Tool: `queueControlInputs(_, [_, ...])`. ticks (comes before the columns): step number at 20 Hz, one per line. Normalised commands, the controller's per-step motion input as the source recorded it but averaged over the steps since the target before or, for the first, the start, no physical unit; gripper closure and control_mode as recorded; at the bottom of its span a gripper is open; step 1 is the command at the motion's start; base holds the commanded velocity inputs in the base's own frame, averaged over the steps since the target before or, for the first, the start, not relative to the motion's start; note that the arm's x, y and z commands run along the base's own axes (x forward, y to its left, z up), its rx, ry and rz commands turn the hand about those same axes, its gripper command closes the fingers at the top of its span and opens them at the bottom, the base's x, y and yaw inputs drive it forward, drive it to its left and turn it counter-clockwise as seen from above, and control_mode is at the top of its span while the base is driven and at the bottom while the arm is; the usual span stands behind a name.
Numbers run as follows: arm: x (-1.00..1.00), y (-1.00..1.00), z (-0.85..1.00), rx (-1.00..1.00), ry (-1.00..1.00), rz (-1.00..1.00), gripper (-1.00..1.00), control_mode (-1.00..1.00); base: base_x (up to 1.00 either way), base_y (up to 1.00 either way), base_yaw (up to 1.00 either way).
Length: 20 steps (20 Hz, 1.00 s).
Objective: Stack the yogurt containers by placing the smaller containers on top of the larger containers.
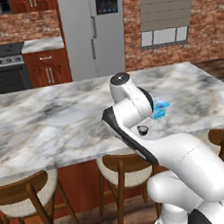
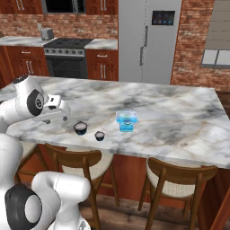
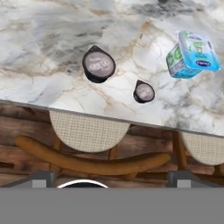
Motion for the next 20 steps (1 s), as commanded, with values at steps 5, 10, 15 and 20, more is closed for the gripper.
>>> queueControlInputs(5, [0.19,0.12,-0.16,-0.04,0.0,0.0,-1.0,-1.0,0.0,0.0,0.0])
queueControlInputs(10, [0.3,0.11,-0.06,0.0,0.0,0.0,-1.0,-1.0,0.0,0.0,0.0])
queueControlInputs(15, [0.24,0.0,-0.03,0.0,0.0,0.0,-1.0,-1.0,0.0,0.0,0.0])
queueControlInputs(20, [0.1,0.0,-0.21,-0.01,0.0,0.0,-1.0,-1.0,0.0,0.0,0.0])
